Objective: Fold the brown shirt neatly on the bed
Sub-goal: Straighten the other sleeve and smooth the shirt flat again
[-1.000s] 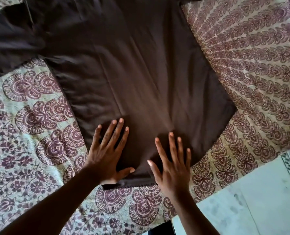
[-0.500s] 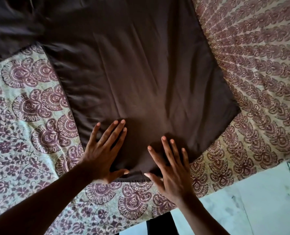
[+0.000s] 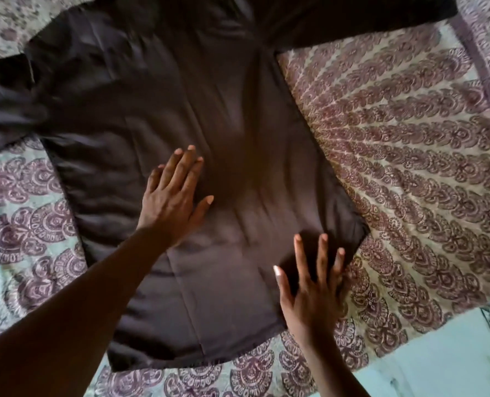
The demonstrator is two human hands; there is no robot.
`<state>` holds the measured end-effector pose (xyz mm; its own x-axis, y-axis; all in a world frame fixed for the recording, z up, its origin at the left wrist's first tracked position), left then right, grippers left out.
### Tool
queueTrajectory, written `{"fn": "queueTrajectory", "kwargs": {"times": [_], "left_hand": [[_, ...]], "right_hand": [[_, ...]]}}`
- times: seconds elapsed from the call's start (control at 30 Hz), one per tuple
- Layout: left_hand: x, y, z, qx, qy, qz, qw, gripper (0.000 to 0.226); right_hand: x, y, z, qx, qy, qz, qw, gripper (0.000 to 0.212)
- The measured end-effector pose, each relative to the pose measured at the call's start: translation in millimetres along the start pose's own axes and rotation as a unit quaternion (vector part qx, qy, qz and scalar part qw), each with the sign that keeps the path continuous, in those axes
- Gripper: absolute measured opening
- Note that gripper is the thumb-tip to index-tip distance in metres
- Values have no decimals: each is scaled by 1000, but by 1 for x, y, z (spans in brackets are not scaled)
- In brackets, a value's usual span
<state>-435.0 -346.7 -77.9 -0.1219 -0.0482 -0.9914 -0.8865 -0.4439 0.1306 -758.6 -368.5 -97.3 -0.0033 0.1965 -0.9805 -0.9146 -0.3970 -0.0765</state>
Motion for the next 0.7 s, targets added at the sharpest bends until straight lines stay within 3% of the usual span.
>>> {"fn": "queueTrajectory", "kwargs": {"times": [0.13, 0.27, 0.4, 0.5, 0.7], "left_hand": [[13, -10, -8, -59, -20, 7, 998, 81], [26, -14, -1, -92, -22, -5, 996, 80], [25, -16, -2, -81, -17, -6, 997, 81], [26, -17, -3, -82, -20, -16, 996, 82], [25, -17, -3, -91, -25, -19, 995, 84]], "right_hand": [[-17, -13, -27, 19, 31, -28, 999, 76], [-33, -112, -109, -105, 78, -77, 988, 70], [-15, -184, -176, -217, 61, -87, 970, 64], [-7, -156, -189, -188, 61, -45, 979, 65], [-17, -10, -134, -44, 33, 11, 998, 70]]}}
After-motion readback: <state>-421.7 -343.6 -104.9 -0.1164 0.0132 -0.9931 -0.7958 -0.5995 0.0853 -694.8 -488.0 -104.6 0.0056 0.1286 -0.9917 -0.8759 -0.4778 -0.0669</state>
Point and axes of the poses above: each hand's wrist, its own z-axis away from the middle knuckle, its own x-axis out of the palm, y = z × x, the point moved 7 cm from there along -z, towards the middle knuckle, and after that the axes turned 5 degrees about -x, right-handed, at the moved point
